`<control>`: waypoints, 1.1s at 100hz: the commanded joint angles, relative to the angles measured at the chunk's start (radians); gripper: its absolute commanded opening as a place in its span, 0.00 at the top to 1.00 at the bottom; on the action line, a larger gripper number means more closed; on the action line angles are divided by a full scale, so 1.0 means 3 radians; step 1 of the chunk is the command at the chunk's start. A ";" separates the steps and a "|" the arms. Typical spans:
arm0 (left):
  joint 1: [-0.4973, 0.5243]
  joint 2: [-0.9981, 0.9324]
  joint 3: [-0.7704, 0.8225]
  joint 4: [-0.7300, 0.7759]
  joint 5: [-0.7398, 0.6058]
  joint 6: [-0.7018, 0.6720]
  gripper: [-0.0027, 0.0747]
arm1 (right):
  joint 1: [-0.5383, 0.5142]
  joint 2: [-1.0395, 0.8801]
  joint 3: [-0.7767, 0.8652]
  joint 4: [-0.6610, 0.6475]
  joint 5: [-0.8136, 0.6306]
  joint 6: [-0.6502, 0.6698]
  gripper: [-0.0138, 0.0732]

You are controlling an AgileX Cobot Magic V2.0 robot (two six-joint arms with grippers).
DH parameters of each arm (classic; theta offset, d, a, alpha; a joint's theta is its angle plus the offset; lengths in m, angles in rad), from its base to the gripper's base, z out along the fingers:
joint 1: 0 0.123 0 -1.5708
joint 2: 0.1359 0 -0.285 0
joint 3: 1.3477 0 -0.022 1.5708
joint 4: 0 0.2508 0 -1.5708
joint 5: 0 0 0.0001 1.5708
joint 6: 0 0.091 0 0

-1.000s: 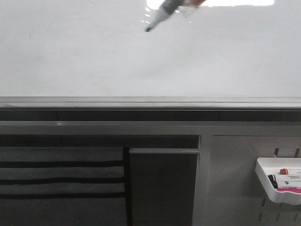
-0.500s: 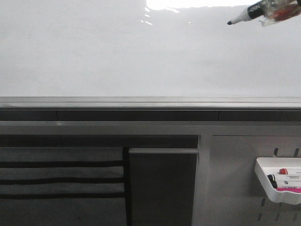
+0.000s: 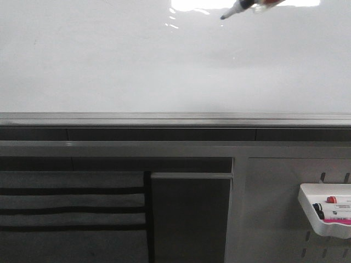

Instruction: Write number 3 on whiteboard

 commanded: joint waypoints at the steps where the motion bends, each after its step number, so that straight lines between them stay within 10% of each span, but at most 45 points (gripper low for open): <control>1: 0.0008 0.0002 -0.0083 -0.0121 -0.0191 -0.0026 0.38 | -0.0120 0.0322 -0.0473 0.0103 0.0224 0.0001 0.88; 110: 0.0008 0.0002 -0.0083 -0.0121 -0.0191 -0.0026 0.38 | 0.0103 0.1123 -0.1123 -0.0245 -0.0395 -0.0034 0.88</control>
